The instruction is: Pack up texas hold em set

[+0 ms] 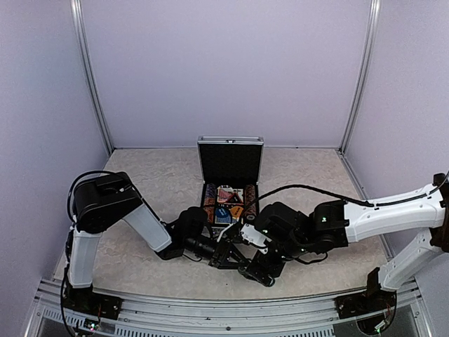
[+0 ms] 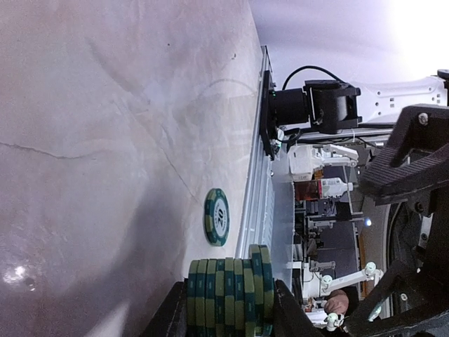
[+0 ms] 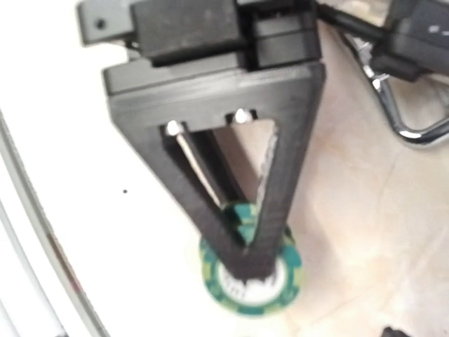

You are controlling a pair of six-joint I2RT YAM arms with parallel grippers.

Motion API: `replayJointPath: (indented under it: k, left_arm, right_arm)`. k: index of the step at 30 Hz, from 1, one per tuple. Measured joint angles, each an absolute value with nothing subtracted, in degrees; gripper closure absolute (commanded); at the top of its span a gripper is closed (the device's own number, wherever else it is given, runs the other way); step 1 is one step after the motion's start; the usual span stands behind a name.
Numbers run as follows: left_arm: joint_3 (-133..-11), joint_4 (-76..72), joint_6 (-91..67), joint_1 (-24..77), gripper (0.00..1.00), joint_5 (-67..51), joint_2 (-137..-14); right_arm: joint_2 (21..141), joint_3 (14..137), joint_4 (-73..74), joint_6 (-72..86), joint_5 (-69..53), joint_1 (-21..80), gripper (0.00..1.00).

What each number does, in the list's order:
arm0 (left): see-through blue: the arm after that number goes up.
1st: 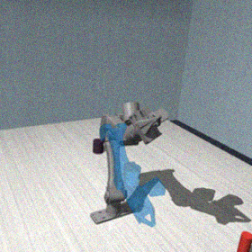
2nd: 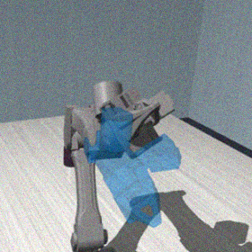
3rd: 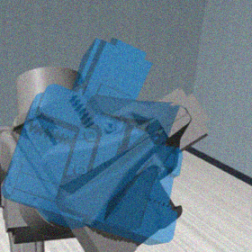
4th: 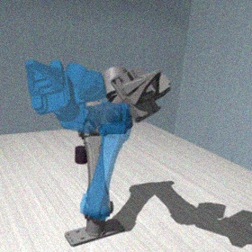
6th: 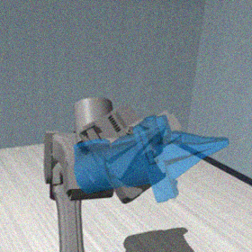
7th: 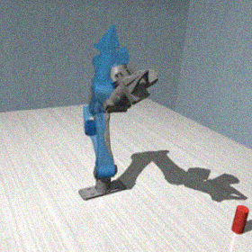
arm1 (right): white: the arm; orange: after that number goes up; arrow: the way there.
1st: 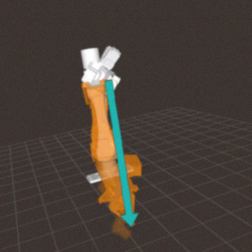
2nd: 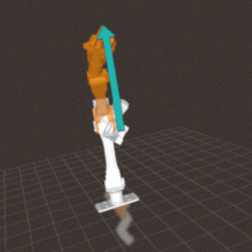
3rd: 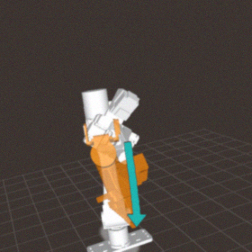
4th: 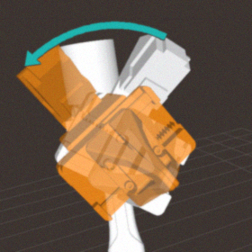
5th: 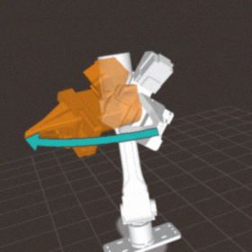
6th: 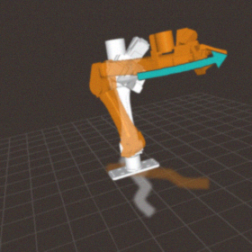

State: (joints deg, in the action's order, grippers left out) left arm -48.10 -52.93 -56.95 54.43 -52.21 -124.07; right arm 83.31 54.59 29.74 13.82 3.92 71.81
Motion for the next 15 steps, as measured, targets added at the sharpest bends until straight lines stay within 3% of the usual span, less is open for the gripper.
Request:
replayJointPath:
  k: [7,15]
  left_arm:
    - [-51.24,-40.75,-52.95,53.43,0.92,-49.3,-121.67]
    - [-65.08,-16.51,-40.66,52.86,0.92,-42.15,-117.47]
  right_arm:
    - [75.94,53.06,30.44,16.21,7.9,71.7,0.03]
    - [70.52,47.59,30.13,18.79,14.09,70.98,0.02]
